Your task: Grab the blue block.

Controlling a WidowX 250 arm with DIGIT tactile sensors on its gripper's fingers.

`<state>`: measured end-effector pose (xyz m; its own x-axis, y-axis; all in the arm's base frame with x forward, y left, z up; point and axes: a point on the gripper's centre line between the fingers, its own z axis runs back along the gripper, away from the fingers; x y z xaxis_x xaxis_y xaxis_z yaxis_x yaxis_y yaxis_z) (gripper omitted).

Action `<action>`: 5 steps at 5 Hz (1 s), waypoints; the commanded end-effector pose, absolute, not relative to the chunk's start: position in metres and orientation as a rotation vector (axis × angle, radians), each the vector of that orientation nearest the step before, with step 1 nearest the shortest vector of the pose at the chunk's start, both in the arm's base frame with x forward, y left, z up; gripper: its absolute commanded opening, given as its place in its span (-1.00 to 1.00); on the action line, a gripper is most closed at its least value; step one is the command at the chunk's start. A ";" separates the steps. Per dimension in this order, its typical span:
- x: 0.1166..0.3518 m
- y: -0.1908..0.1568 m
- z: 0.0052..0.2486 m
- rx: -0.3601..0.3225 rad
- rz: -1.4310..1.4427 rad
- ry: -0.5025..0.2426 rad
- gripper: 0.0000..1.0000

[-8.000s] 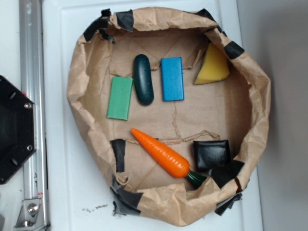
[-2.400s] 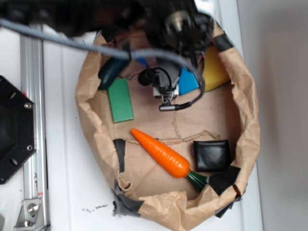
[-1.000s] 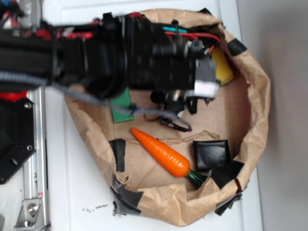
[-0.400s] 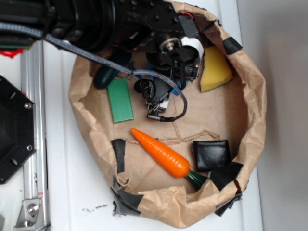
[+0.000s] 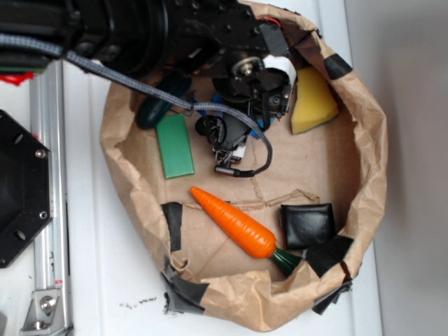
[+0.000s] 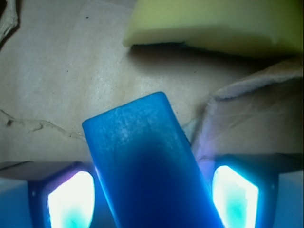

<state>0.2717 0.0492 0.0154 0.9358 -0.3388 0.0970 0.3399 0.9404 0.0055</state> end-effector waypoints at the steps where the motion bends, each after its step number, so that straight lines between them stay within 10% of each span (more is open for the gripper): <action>1: 0.291 0.051 0.010 0.007 -0.370 -0.035 1.00; 2: 0.290 0.052 0.008 0.005 -0.338 -0.036 -1.00; 4: 0.287 0.050 0.029 0.024 -0.319 -0.106 -1.00; 5: 0.296 0.021 0.079 0.070 -0.290 -0.195 -1.00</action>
